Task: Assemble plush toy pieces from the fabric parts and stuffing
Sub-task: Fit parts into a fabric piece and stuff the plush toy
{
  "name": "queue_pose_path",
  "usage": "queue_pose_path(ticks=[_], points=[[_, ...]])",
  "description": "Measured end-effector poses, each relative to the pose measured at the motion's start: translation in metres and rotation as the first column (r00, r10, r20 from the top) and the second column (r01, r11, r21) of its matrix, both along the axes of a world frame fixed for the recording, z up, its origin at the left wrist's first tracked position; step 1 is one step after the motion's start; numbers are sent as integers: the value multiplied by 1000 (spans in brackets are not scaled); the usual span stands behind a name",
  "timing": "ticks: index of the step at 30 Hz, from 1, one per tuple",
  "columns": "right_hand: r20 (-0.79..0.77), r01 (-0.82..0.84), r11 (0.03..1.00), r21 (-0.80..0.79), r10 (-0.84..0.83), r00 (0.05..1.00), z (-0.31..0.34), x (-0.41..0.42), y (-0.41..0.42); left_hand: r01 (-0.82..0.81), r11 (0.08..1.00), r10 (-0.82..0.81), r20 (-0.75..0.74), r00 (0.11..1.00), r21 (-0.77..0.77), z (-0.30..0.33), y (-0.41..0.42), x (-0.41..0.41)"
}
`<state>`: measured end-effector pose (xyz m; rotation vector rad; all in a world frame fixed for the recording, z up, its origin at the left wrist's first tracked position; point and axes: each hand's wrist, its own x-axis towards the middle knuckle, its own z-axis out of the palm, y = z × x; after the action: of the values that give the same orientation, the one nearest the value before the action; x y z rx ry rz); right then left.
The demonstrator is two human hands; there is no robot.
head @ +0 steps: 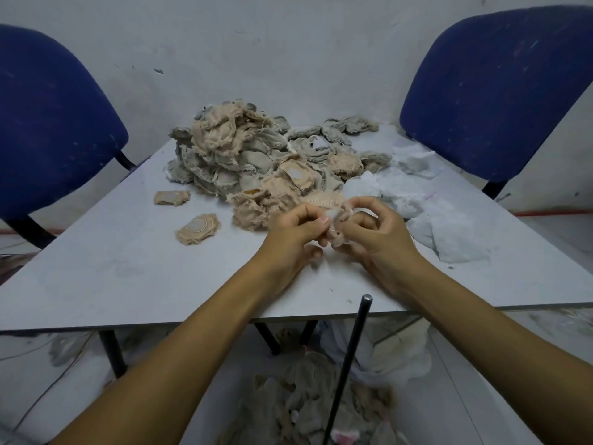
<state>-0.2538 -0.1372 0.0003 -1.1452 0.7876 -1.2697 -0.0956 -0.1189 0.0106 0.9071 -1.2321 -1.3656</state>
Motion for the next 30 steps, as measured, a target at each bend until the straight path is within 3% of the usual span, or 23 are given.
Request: queue_pose_path(ticks=[4, 7, 11, 16, 24, 27, 30], points=[[-319, 232, 940, -252, -307, 897, -8, 5, 2, -34, 960, 136, 358, 924, -278, -10, 9, -7], [-361, 241, 933, -268, -329, 873, -8, 7, 3, -36, 897, 275, 494, 825, -440, -10, 8, -1], [-271, 96, 981, -168, -139, 952, -2, 6, 4, 20, 956, 119, 452, 884, -292, -9, 8, 0], [-80, -164, 986, -24, 161, 984, 4, 0, 1, -119, 946, 218, 322, 921, -300, -6, 6, 3], [-284, -148, 970, -192, 89, 955, 0, 2, 6, -267, 907, 372, 321, 871, -326, -8, 5, 6], [-316, -121, 972, -203, 52, 947, 1, 5, 8, -251, 895, 391, 376, 840, -368, -7, 7, 8], [-401, -57, 973, -225, -39, 915, 1, 9, 9, -135, 883, 386, 530, 755, -450, -7, 6, 12]])
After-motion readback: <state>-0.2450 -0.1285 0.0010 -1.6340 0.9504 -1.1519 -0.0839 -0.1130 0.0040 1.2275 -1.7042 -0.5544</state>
